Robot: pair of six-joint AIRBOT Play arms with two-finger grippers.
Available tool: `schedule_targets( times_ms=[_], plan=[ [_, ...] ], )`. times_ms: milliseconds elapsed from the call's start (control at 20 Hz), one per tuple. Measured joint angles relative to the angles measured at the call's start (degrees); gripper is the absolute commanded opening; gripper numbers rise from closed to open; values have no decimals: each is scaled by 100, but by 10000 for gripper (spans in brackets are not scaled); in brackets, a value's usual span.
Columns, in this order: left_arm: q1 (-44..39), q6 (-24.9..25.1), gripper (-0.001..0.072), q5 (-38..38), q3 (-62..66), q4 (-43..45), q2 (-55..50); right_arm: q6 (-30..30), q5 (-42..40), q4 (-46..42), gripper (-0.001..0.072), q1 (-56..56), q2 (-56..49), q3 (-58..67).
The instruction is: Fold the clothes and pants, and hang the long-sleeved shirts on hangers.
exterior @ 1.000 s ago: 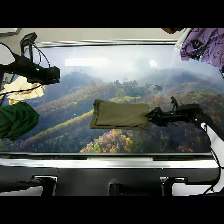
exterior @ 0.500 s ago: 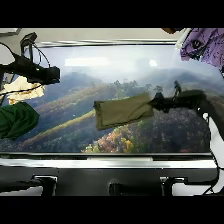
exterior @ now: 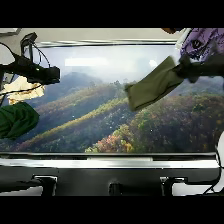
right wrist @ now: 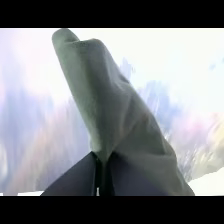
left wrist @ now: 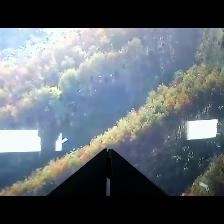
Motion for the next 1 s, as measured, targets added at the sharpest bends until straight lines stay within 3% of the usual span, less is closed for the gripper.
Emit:
schedule_targets(
  times_ms=[300, 500, 700, 1000],
  plan=[
    [0, 15, 15, 0, 0, 11, -2, 426, -81, -481, 26, -1263, 4, 704],
    [9, 22, 15, -2, -2, 59, -11, 505, -409, -1311, 27, -2162, 7, 647],
    [9, 22, 15, -2, -2, 74, -42, 544, -758, -2020, 27, -3001, 122, -153],
    [11, 22, 15, -2, -2, 96, -59, 715, -750, -3029, 27, -3814, 1029, -2459]
  ],
)
